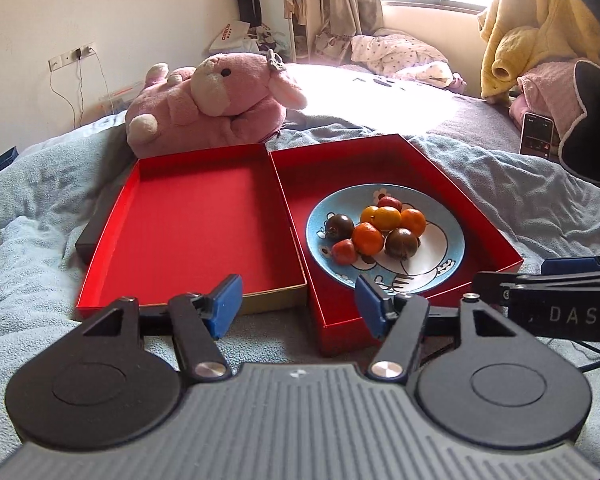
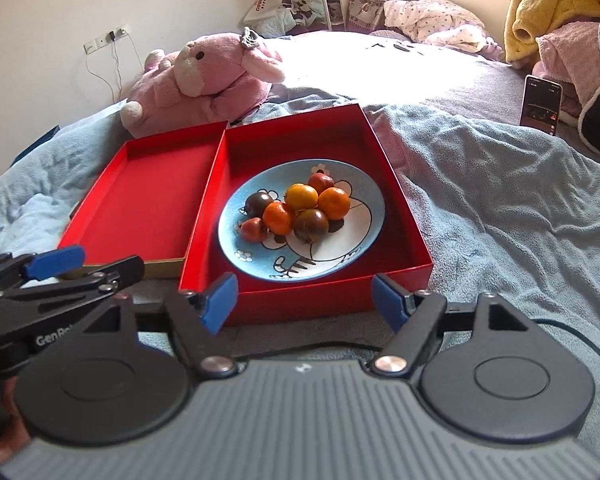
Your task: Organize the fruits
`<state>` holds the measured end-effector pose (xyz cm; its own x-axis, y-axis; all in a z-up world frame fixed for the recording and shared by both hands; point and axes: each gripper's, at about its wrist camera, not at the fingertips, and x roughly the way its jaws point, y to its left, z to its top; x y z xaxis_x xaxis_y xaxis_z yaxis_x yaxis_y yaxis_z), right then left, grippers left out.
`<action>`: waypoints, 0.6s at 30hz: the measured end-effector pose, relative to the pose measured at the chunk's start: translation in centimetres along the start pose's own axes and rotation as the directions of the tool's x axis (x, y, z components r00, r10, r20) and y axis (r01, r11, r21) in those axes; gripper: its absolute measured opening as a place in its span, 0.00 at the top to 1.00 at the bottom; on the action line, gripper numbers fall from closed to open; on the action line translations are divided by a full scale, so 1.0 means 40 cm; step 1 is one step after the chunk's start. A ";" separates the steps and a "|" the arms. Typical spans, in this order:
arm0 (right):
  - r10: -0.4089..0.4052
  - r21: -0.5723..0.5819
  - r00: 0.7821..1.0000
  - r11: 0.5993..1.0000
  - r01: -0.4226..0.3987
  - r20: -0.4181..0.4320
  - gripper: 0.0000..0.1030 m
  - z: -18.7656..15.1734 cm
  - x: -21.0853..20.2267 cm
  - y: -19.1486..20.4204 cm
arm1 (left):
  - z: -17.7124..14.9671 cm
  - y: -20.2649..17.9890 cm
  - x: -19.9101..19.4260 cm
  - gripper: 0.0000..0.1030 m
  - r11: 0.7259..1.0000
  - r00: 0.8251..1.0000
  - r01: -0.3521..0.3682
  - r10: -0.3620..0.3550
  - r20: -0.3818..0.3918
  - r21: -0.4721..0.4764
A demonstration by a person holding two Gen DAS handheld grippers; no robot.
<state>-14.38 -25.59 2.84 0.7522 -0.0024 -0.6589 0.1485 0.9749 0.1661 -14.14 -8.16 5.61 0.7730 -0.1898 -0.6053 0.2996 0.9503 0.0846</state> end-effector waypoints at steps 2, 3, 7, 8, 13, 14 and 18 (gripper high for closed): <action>-0.053 -0.028 0.999 0.998 0.053 -0.004 0.26 -0.007 -0.003 0.016 | -0.008 0.002 -0.015 0.32 1.000 1.000 -0.004 0.004 0.012 0.004; -0.077 -0.047 0.997 0.996 0.077 0.000 0.26 -0.009 -0.005 0.023 | -0.011 0.004 -0.021 0.30 1.000 1.000 -0.007 0.007 0.018 0.004; -0.122 -0.085 0.992 0.989 0.124 0.025 0.26 -0.015 -0.014 0.040 | -0.021 0.008 -0.036 0.27 1.000 0.999 -0.023 0.023 0.028 -0.001; -0.130 -0.085 0.991 0.988 0.132 0.027 0.26 -0.015 -0.016 0.042 | -0.021 0.009 -0.036 0.26 1.000 0.999 -0.028 0.028 0.027 -0.004; -0.168 -0.106 0.985 0.979 0.172 0.046 0.26 -0.019 -0.018 0.059 | -0.025 0.020 -0.033 0.26 1.000 1.000 -0.022 0.022 0.017 -0.016; -0.172 -0.113 0.984 0.978 0.176 0.046 0.26 -0.020 -0.016 0.064 | -0.026 0.021 -0.030 0.25 1.000 1.000 -0.020 0.020 0.013 -0.019; -0.176 -0.136 0.983 0.974 0.180 0.042 0.26 -0.026 -0.009 0.082 | -0.027 0.023 -0.023 0.25 1.000 1.000 -0.012 0.012 0.003 -0.026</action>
<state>-14.82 -22.17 2.87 0.7406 -0.1835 -0.6464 0.1931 0.9795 -0.0569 -15.17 -6.85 5.38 0.7783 -0.1793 -0.6018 0.2760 0.9585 0.0715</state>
